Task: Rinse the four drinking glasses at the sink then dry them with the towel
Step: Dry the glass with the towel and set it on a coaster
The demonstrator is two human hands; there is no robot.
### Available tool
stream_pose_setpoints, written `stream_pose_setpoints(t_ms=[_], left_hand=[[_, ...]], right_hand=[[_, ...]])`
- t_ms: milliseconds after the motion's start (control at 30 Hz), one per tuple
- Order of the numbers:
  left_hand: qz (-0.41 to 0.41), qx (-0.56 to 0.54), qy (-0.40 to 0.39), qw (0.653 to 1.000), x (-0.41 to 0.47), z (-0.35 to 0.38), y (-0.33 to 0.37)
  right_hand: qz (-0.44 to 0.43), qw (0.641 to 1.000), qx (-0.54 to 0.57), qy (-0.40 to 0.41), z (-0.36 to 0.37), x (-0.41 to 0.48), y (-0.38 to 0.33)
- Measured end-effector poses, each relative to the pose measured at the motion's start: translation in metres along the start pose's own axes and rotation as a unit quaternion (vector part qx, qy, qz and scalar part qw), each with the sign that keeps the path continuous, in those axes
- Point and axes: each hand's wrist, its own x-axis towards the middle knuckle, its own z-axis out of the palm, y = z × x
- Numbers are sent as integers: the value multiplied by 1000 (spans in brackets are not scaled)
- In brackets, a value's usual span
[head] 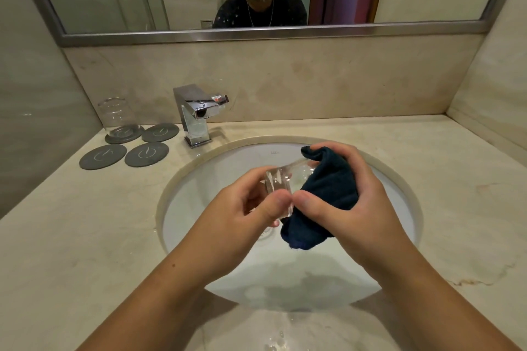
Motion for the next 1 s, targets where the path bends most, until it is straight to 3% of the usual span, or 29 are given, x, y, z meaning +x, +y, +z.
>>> stream_pose_setpoints(t_ms=[300, 500, 667, 800, 900, 1000], left_hand=[[139, 233, -6, 962, -4, -5, -5], [-7, 58, -26, 998, 0, -5, -1], [2, 32, -7, 999, 0, 0, 2], [64, 154, -11, 986, -4, -2, -3], [131, 288, -17, 949, -5, -2, -1], [141, 304, -20, 942, -4, -3, -3]], right_hand=[[86, 994, 71, -16, -5, 5, 0], [43, 999, 32, 11, 1, 3, 0], [46, 997, 61, -4, 0, 3, -3], [70, 996, 56, 0, -3, 4, -2], [94, 993, 72, -11, -6, 6, -1], [107, 991, 84, -10, -6, 7, 0]])
